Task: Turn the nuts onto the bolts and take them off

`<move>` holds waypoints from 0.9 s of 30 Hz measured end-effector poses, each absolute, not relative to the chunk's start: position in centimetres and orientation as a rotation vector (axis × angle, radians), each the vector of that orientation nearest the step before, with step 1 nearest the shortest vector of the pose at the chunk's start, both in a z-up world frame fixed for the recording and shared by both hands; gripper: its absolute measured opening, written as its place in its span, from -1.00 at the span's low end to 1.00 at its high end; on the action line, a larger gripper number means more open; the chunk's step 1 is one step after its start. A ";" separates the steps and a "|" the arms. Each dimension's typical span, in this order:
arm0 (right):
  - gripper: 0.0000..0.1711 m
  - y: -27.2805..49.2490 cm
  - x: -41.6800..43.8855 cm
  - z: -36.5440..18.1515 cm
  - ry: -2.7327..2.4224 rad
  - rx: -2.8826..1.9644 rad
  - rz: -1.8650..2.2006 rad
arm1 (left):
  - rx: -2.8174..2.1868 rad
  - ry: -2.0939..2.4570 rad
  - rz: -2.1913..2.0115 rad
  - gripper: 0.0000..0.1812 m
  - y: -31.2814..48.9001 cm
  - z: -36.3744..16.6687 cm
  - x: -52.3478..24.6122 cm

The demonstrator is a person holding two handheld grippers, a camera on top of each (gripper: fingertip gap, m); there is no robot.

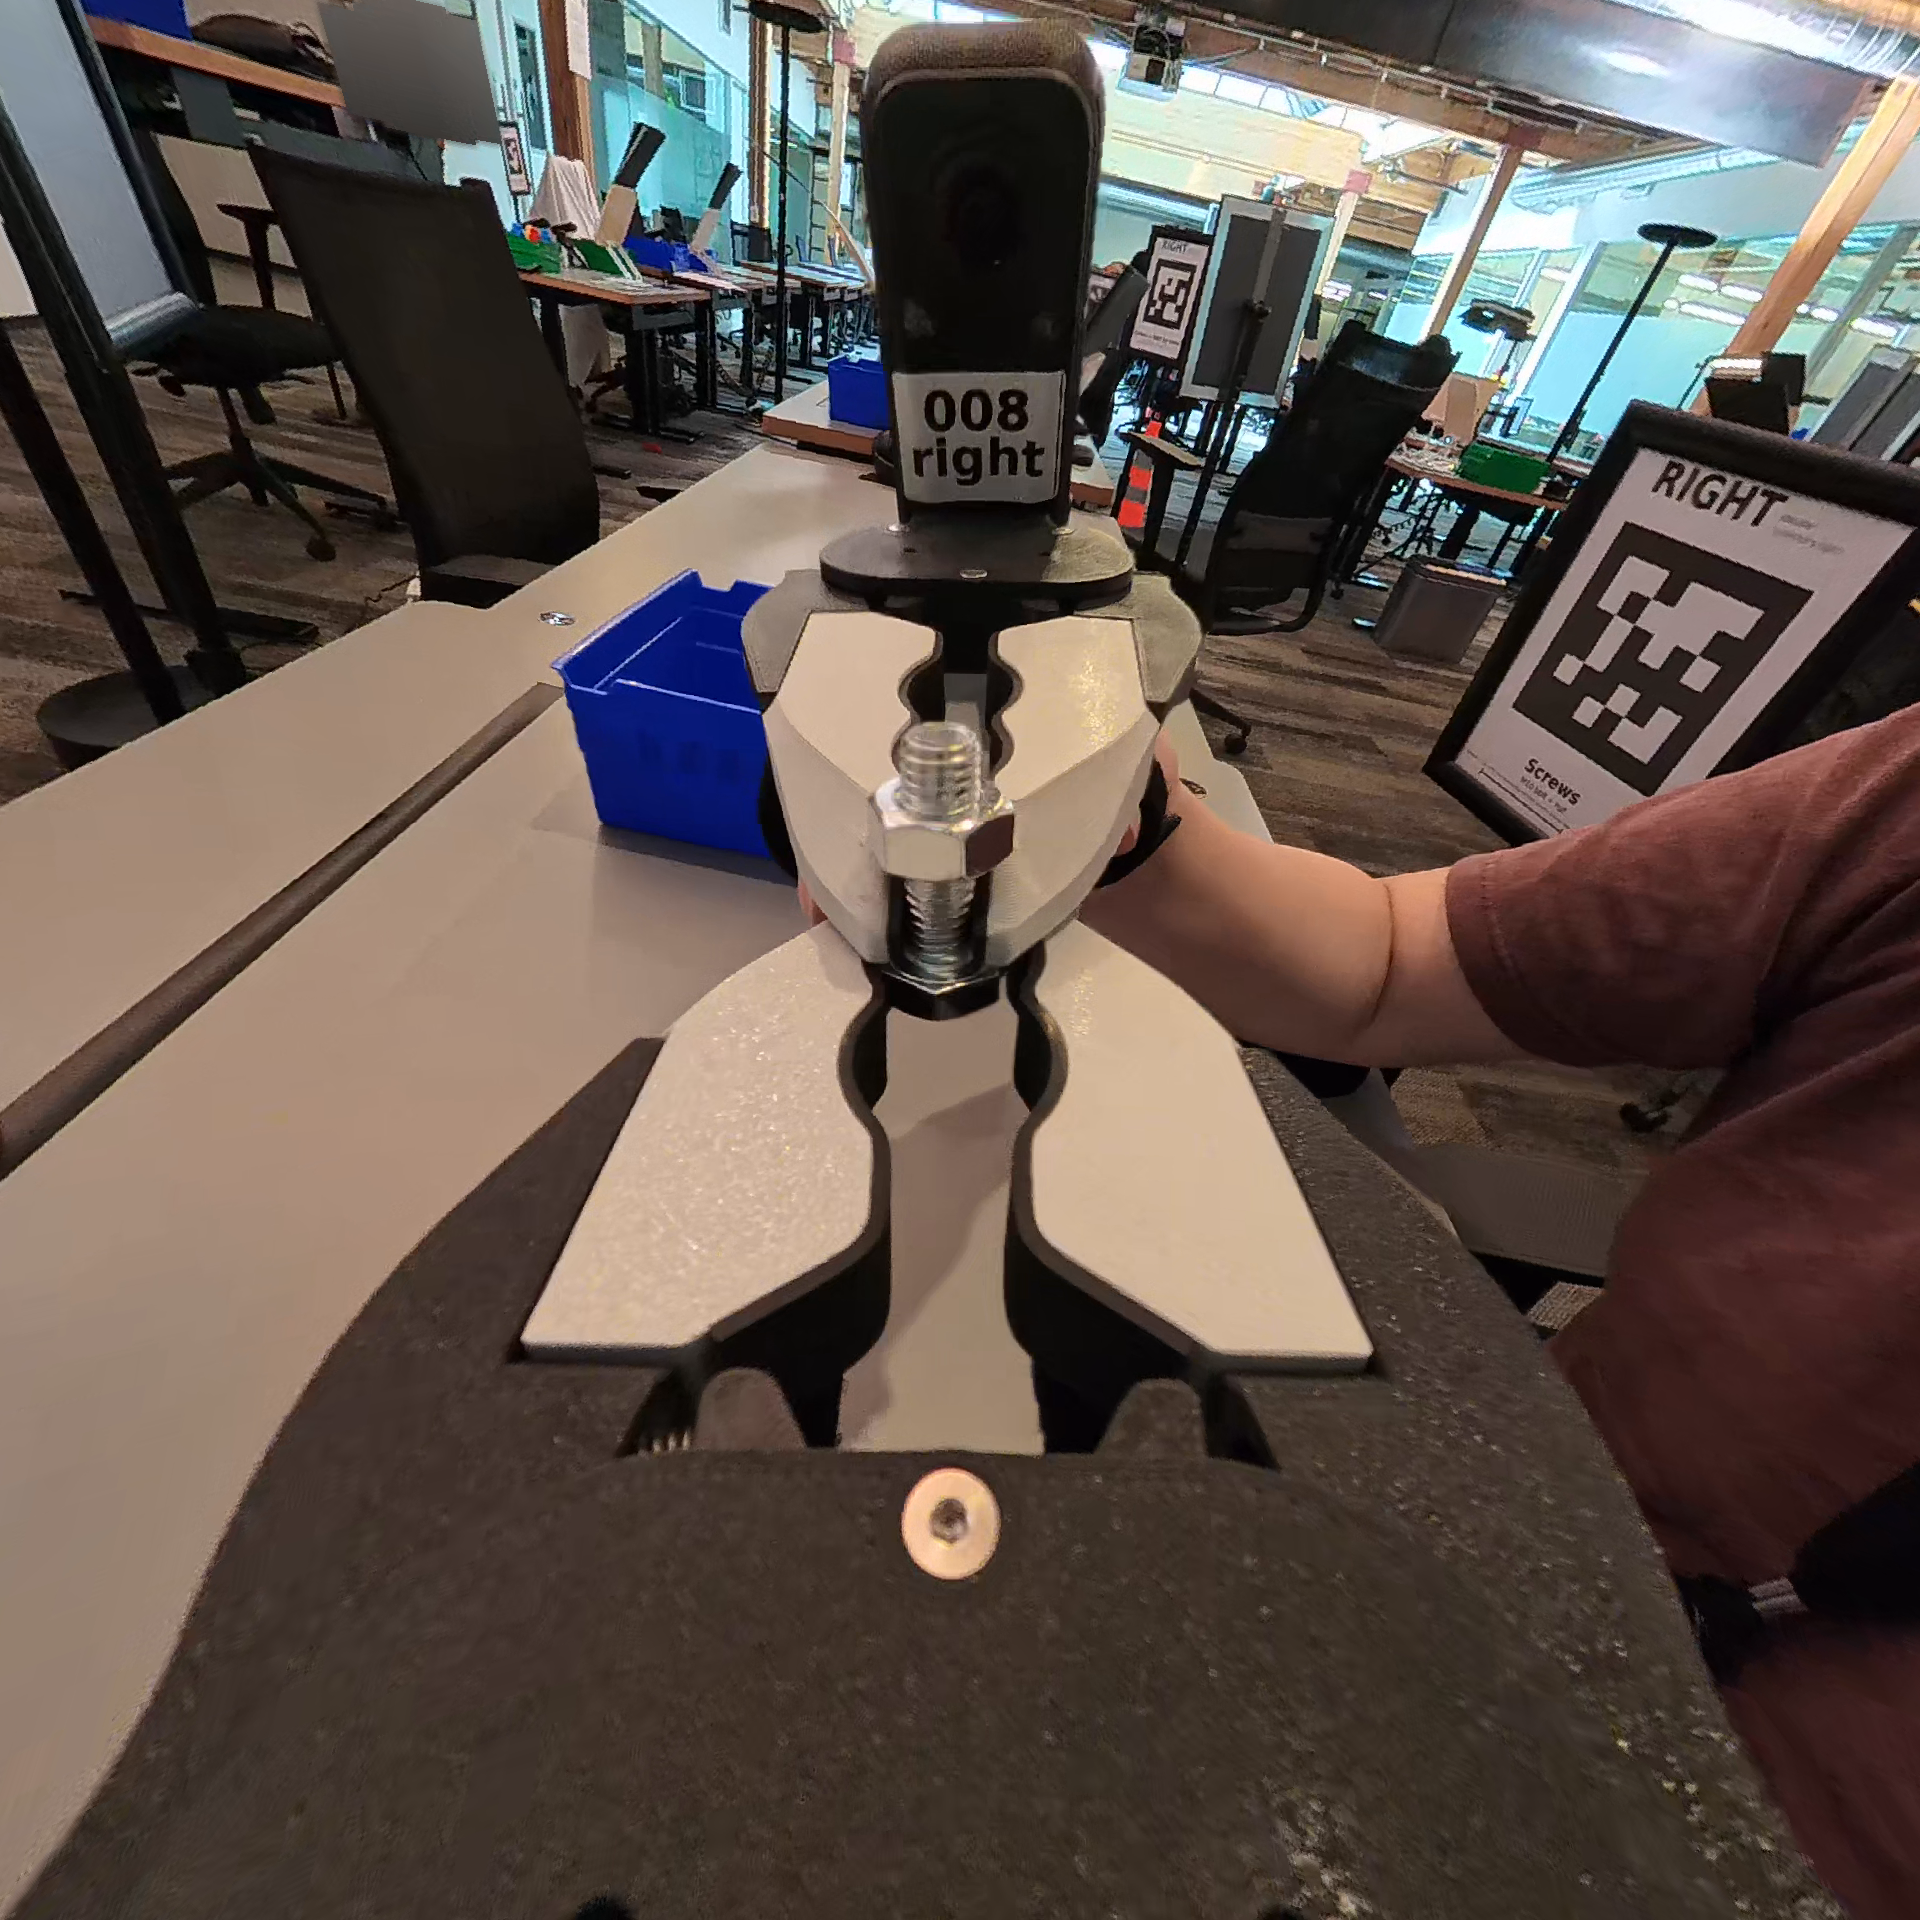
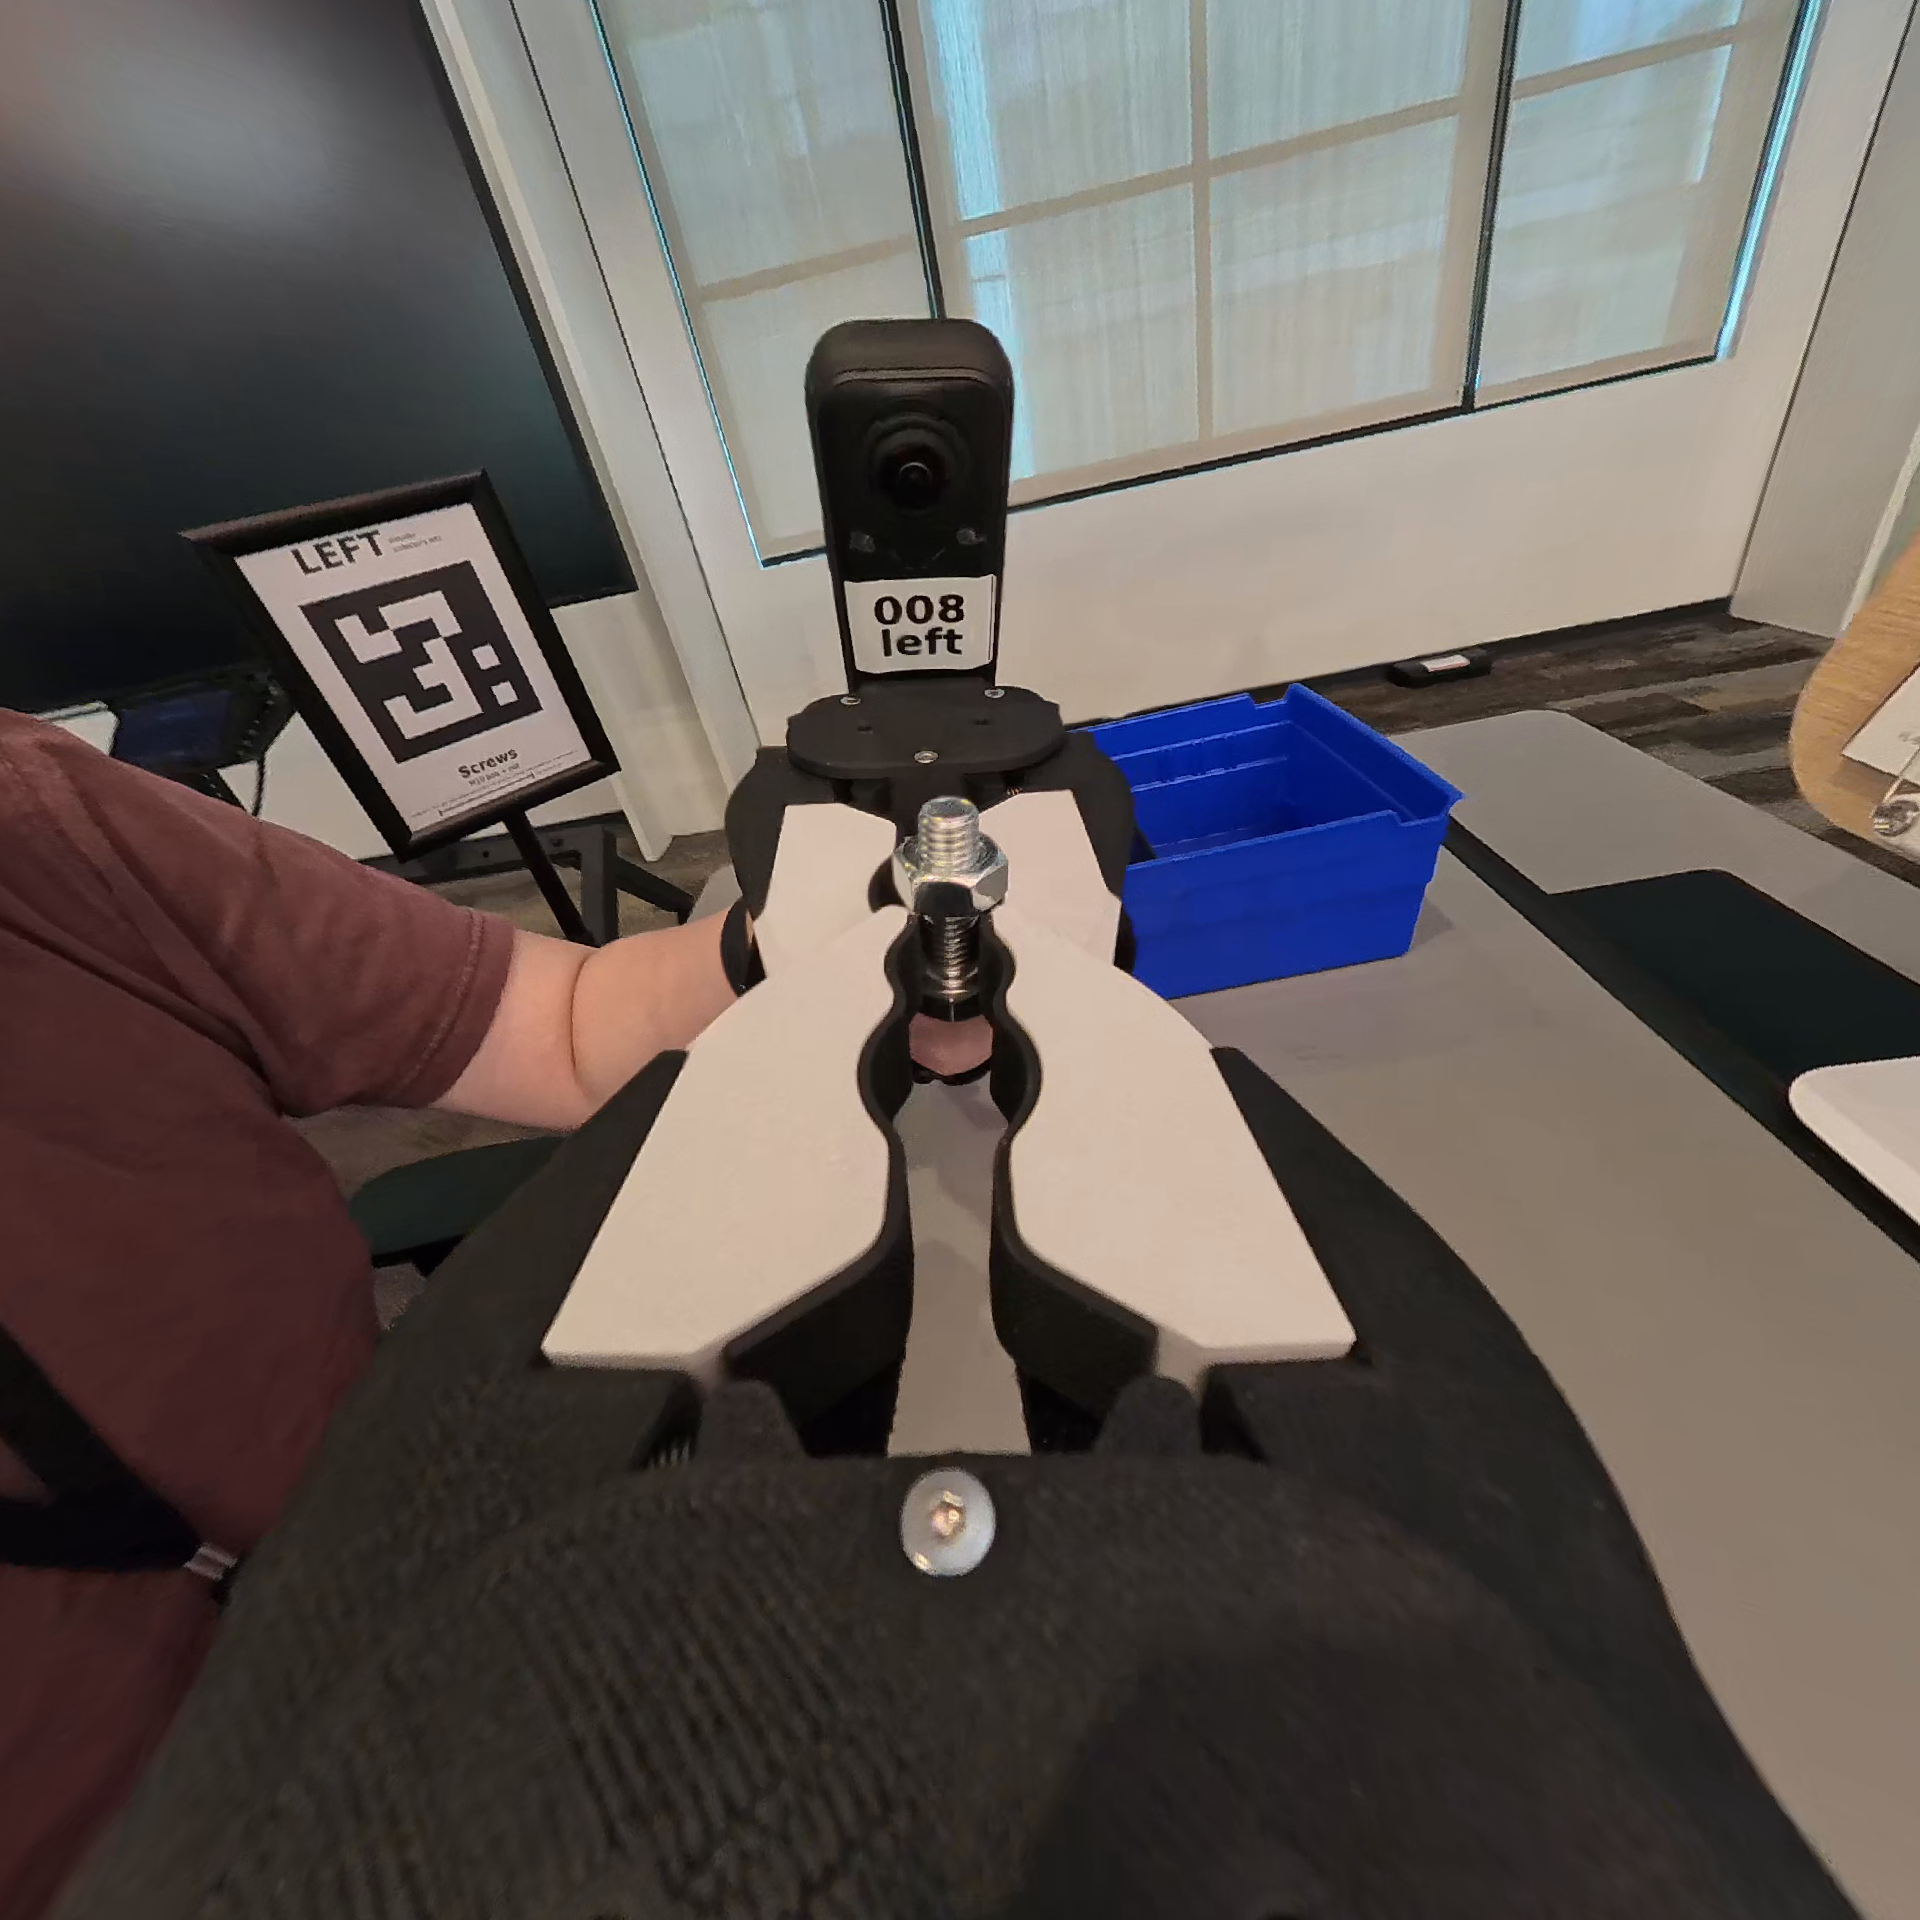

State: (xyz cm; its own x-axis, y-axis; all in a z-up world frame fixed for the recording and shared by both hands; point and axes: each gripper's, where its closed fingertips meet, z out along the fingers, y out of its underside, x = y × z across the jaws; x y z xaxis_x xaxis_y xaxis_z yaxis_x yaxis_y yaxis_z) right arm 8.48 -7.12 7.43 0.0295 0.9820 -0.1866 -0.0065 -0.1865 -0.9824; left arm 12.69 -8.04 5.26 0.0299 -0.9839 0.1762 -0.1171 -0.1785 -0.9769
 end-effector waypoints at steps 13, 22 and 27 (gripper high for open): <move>-0.88 -2.8 22.1 10.4 -0.904 -1.634 0.858 | -1.544 1.160 -1.126 -0.58 -5.5 4.3 11.0; -0.88 0.7 50.1 -4.6 0.044 -2.431 0.324 | -1.636 1.178 -1.061 -0.59 -4.8 3.1 10.4; -0.87 0.9 53.1 -11.6 0.132 -2.665 0.266 | -1.688 1.201 -1.060 -0.59 -4.7 1.8 10.8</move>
